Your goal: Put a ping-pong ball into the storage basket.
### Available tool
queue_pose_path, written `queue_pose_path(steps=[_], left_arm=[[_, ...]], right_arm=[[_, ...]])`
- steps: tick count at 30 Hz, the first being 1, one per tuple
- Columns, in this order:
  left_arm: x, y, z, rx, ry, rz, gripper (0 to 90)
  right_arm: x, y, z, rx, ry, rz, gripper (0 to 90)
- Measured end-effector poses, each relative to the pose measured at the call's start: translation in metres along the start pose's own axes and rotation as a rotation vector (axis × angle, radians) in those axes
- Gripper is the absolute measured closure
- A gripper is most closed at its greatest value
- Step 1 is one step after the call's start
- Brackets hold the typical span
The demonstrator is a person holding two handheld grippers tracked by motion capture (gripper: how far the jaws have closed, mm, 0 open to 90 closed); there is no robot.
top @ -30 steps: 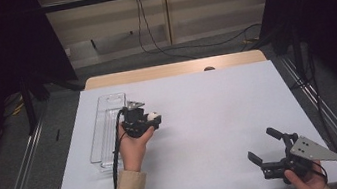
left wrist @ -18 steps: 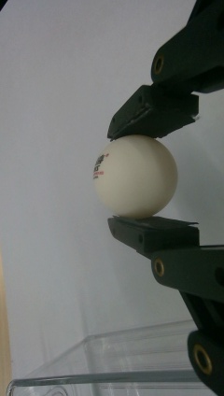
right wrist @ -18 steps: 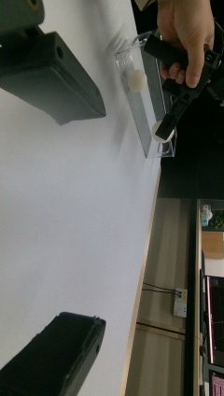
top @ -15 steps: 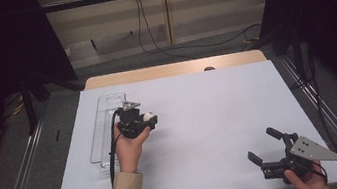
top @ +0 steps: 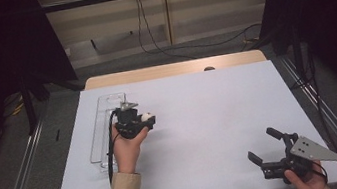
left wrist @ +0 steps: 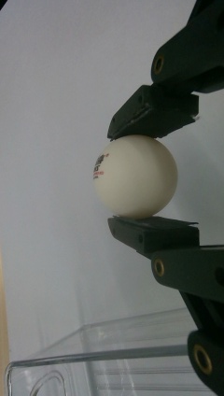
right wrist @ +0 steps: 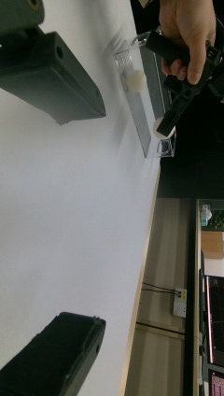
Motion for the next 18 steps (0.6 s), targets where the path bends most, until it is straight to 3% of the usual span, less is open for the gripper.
queue_pose_path(steps=[18], left_arm=[[-0.0066,-0.0097,-0.0002,0.005,-0.010,0.012,51.2]], right_arm=[[-0.0007,0.0001,0.0001,0.000,0.001,0.001,0.9]])
Point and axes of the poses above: each handheld gripper's, and its own axes: y roughly forward along the jaws, z roughly out of its top, x roughly to its right, the point moved 6 cm from there along y, roughly forward along the jaws, and after that the axes turned 1 degree about z, right-handed, at the moved point
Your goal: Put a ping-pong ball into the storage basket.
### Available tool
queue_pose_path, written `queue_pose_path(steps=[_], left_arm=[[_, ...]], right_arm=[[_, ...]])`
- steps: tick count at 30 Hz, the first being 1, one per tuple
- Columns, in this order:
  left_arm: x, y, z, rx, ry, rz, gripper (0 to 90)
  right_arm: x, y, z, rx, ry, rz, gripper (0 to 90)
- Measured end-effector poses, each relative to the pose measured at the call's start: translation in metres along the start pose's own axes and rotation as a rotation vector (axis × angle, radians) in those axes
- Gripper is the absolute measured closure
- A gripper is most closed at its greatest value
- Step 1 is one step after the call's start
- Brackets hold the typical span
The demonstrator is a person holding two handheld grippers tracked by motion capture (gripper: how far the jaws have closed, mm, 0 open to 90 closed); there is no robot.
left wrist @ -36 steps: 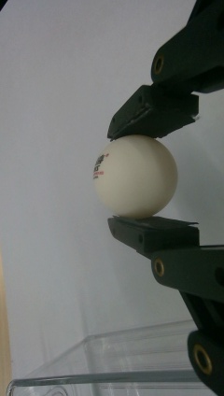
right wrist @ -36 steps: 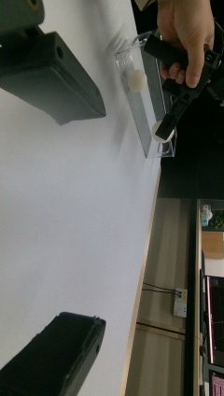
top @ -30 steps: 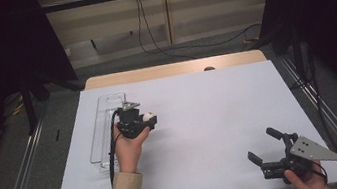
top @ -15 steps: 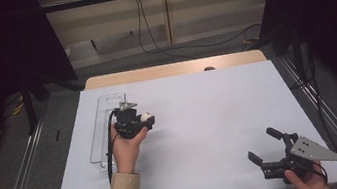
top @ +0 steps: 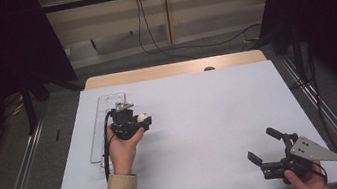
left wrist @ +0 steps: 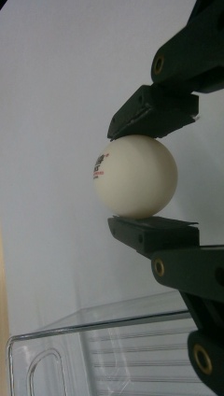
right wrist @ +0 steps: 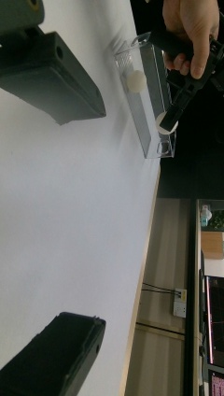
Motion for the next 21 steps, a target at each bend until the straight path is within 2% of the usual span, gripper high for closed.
queue_pose_path(steps=[21], left_arm=[[-0.0079,-0.0064,-0.0004,-0.001,-0.009,0.012,51.2]], right_arm=[[-0.0005,0.0003,0.0000,0.000,-0.001,0.001,0.9]])
Point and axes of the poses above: each handheld gripper's, and its own axes: y roughly forward along the jaws, z roughly out of its top, x roughly to its right, the point moved 6 cm from there along y, roughly forward along the jaws, and after that the axes turned 1 degree about z, right-handed, at the moved point
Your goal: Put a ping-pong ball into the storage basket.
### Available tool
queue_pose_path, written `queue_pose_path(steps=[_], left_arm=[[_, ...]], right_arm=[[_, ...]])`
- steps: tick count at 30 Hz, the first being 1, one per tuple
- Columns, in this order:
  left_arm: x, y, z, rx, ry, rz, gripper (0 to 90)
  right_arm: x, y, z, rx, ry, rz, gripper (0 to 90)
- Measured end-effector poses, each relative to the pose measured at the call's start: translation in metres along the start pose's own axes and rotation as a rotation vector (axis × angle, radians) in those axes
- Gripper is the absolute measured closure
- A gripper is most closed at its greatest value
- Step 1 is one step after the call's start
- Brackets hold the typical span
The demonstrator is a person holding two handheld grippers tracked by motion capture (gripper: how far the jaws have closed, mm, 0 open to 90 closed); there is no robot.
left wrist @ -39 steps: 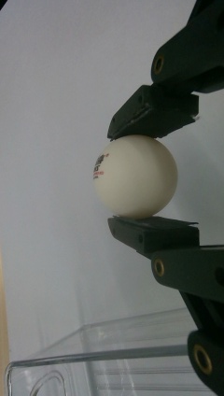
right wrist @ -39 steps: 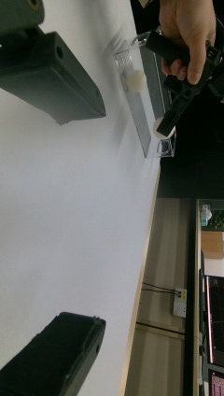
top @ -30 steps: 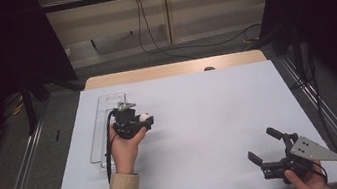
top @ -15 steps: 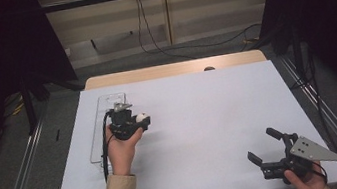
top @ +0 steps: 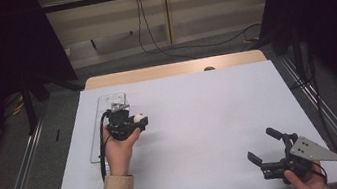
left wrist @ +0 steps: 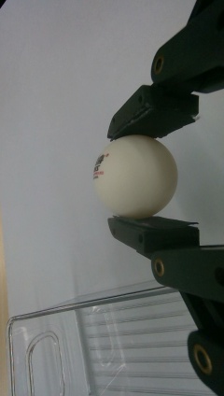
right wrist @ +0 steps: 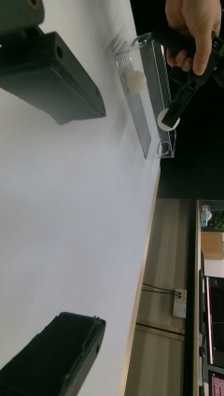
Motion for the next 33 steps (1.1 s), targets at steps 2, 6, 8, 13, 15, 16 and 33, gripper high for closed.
queue_pose_path(steps=[2,6,8,13,15,16,33], left_arm=[[0.000,0.000,0.000,-0.002,-0.001,0.000,51.3],[-0.002,-0.001,0.000,-0.003,0.001,0.006,51.2],[-0.003,-0.002,0.000,0.001,-0.003,0.008,51.3],[-0.005,-0.004,0.001,0.001,-0.004,0.012,51.3],[-0.005,-0.005,0.001,0.001,-0.003,0.011,51.3],[-0.005,-0.005,0.001,0.000,-0.003,0.013,51.2],[-0.010,-0.011,0.003,0.004,-0.004,0.028,51.3]], right_arm=[[0.000,0.000,0.000,0.000,0.000,0.000,0.9],[0.000,0.000,0.000,0.000,0.000,0.000,0.9],[0.000,0.000,0.000,0.000,0.000,0.001,0.9],[0.000,0.000,0.000,-0.002,0.001,0.001,0.9],[0.000,0.000,0.000,-0.002,0.001,0.002,0.9],[0.000,0.000,0.000,-0.002,0.001,0.001,0.9],[-0.001,0.001,0.000,-0.003,0.002,0.002,0.9]])
Point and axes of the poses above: each handheld gripper's, and its own axes: y roughly forward along the jaws, z roughly out of its top, x roughly to its right, the point moved 6 cm from there along y, roughly forward along the jaws, and after that the axes turned 1 degree about z, right-handed, at the moved point
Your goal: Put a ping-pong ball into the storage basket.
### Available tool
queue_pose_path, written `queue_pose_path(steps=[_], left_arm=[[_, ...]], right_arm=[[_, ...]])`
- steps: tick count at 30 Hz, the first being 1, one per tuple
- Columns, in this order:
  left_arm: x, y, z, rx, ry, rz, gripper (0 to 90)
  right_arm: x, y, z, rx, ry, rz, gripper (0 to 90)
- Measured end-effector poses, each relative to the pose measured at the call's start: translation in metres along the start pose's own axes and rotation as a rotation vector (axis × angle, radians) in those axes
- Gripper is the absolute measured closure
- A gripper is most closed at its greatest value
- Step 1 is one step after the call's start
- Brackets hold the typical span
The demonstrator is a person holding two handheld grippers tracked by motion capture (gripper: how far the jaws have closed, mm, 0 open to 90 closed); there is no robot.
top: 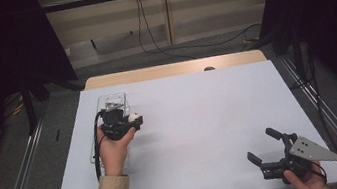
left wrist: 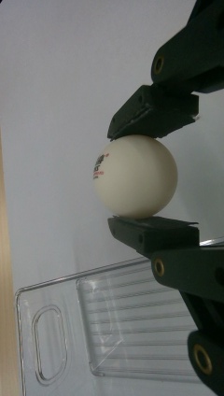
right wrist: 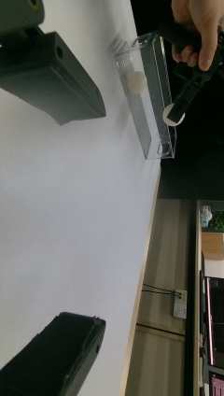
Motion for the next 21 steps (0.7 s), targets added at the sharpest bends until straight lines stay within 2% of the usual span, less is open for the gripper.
queue_pose_path(steps=[21], left_arm=[[-0.0052,-0.0050,0.0006,-0.003,0.002,0.010,51.3]], right_arm=[[-0.0002,0.0000,0.0004,0.002,-0.001,0.000,0.9]])
Point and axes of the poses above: each handheld gripper's, and its own axes: y roughly forward along the jaws, z roughly out of its top, x roughly to its right, the point moved 6 cm from there along y, roughly forward along the jaws, and after that the axes turned 1 degree about z, right-handed, at the moved point
